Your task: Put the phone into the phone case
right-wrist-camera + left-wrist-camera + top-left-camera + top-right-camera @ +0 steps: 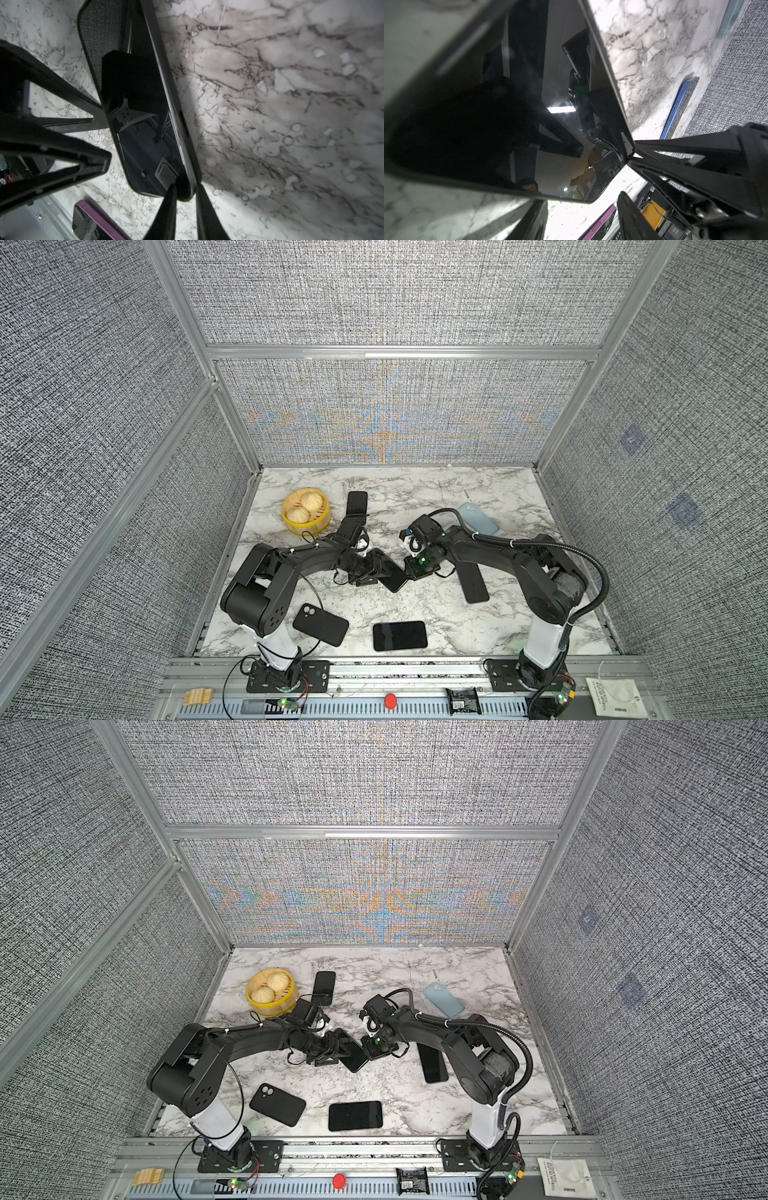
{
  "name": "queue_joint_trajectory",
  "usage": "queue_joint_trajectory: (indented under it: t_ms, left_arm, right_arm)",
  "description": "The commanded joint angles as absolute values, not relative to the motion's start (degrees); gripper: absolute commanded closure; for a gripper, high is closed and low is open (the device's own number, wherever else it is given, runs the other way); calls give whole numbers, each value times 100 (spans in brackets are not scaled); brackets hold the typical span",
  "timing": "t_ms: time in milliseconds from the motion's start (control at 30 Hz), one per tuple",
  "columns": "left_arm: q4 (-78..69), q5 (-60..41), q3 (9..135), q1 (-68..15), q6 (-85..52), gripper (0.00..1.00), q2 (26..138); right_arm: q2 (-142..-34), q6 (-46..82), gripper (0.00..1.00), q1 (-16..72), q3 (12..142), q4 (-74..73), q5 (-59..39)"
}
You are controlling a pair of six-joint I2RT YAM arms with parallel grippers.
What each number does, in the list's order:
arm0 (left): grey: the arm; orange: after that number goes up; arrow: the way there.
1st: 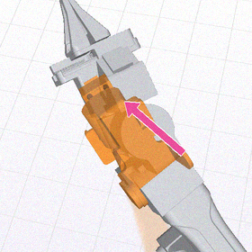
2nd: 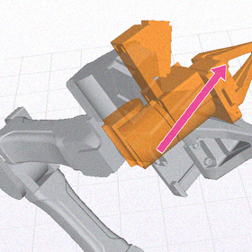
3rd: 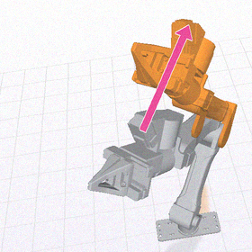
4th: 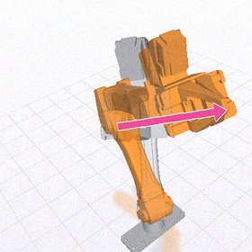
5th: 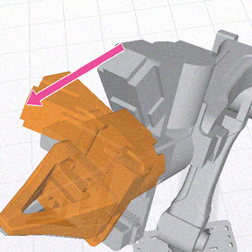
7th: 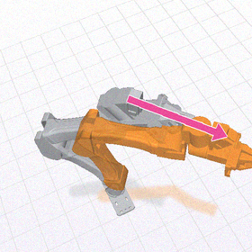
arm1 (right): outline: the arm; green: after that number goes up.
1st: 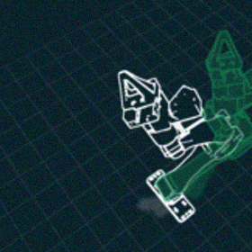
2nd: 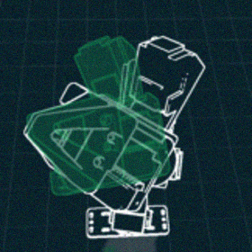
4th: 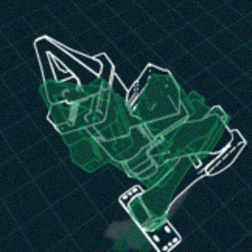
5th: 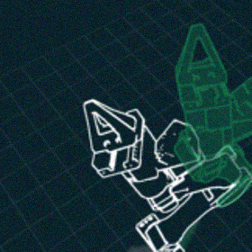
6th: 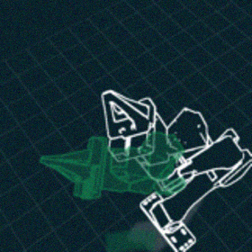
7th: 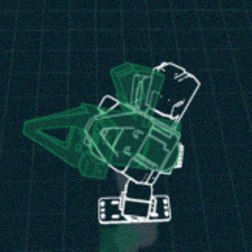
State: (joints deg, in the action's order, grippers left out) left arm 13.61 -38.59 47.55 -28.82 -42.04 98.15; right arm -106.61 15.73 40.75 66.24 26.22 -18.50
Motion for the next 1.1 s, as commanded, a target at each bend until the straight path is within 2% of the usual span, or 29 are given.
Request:
queue_joint_trajectory:
  t_ms: [0,567,833,1000,1067]
  left_arm:
    - [1354,-3762,4764,-2910,-4201,44,9871]
    - [951,-3784,4703,-3034,-4409,48,10193]
    - [878,-3797,4709,-3041,-4429,49,10248]
    - [922,-3730,4656,-3033,-4446,49,10180]
    - [1015,-3620,4606,-3011,-4435,49,10055]
  right_arm:
    - [-10677,1566,80,4084,6646,2593,-1940]
    - [-10899,1731,90,4134,6376,2274,-2241]
    - [-11043,1740,90,4137,6389,2241,-2259]
    - [-10770,1704,90,4142,6503,2521,-2125]
    - [-10513,1696,84,4137,6563,2688,-1914]
